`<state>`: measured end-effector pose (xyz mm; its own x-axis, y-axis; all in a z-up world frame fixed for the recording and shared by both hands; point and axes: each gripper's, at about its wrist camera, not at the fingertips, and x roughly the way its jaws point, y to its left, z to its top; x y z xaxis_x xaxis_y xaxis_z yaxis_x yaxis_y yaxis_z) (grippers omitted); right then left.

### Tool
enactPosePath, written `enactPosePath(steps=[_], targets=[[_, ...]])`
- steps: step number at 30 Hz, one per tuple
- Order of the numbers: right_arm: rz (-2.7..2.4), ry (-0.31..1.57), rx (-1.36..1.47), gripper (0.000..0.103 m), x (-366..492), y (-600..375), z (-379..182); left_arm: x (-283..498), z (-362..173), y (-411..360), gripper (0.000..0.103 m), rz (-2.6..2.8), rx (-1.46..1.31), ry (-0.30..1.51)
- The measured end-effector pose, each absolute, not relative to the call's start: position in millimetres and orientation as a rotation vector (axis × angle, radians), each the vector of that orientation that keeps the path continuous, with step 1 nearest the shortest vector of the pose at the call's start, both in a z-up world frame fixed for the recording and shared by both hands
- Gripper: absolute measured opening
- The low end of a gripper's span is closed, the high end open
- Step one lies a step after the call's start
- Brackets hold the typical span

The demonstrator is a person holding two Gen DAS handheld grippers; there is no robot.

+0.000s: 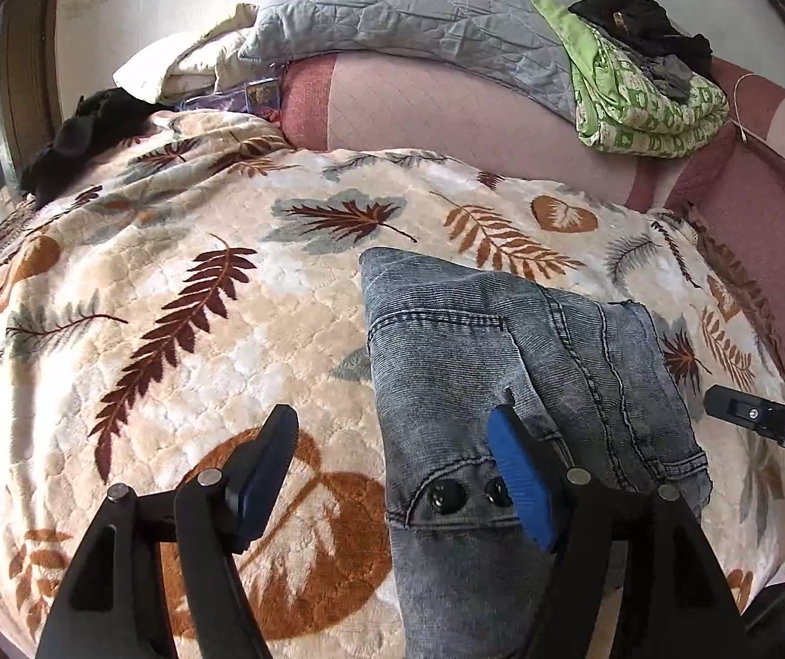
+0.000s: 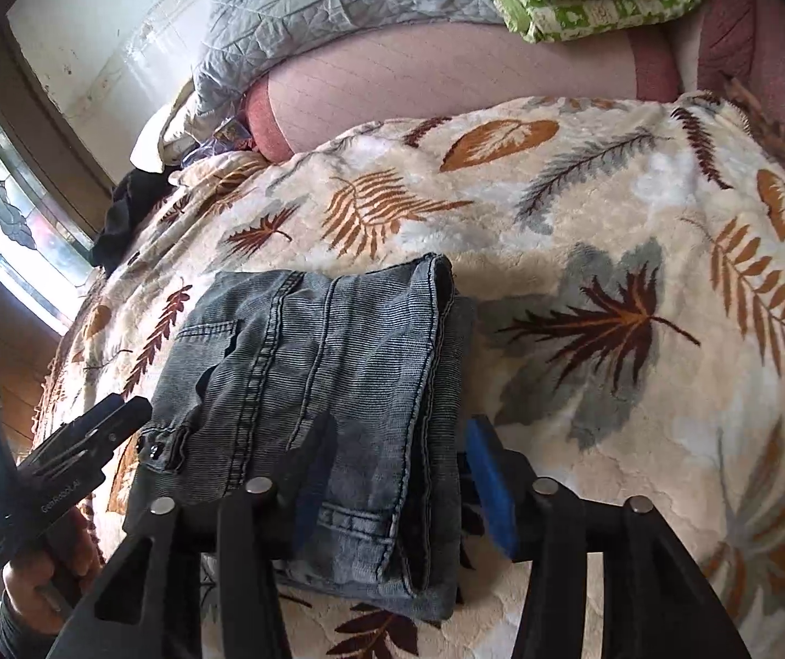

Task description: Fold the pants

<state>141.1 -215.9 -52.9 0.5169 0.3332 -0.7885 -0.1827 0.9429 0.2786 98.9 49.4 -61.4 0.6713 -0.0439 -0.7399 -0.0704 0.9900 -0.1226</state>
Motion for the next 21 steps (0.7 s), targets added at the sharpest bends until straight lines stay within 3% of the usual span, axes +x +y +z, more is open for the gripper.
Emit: enactPosePath(steps=[2,7,21], targets=[[0.293,0.935,0.149,0.073,122,-214,-40,87,-55,47,0.073,0.026,-0.131,0.823],[0.242,0.84,0.103,0.089,73,-205,-24,55,-41,40,0.079,0.069,-0.112,0.784],[0.195,0.915,0.058,0.092,22,-192,-64,2,-39,27,0.08,0.129,-0.076,0.813]])
